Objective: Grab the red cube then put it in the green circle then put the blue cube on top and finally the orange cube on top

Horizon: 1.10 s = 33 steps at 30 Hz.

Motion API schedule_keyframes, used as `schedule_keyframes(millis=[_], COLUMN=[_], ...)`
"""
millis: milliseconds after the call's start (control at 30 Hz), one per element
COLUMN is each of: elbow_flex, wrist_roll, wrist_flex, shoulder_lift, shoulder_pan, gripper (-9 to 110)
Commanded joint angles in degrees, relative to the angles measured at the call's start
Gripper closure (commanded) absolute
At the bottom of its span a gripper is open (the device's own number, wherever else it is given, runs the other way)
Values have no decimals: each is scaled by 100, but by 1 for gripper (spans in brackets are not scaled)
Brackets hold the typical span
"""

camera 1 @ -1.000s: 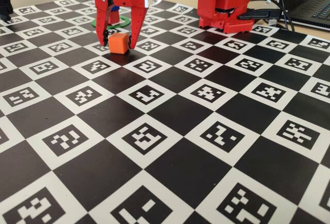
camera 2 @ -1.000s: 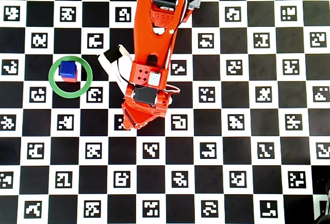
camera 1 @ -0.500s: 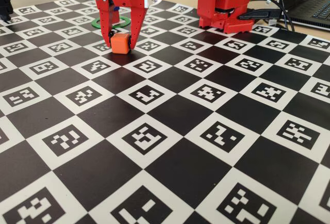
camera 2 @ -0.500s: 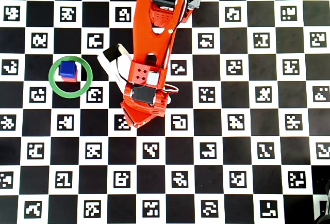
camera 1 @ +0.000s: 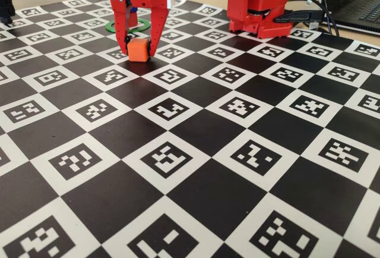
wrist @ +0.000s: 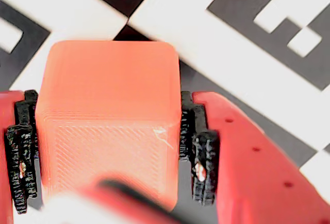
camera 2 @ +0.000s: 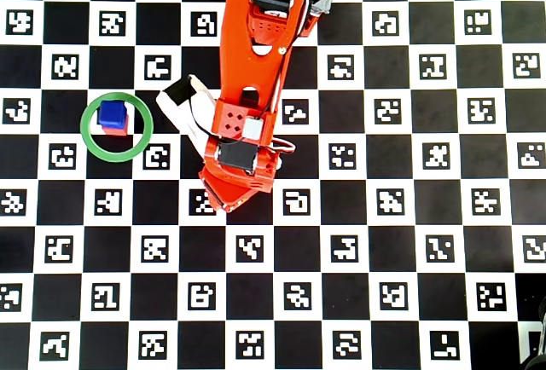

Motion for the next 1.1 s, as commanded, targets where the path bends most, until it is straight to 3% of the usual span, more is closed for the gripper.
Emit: schedule_keyframes(millis=[0,267,567,1067], elbow_flex=[-255,-1239,-2522,-3384], wrist_roll=[-97,-483,-1714,-5440], wrist_flex=[316,1512,2681,3542], shoulder_lift=[800,1072,1222,1063], shoulder_pan=[114,281,475,1485], gripper=[94,95,95,99])
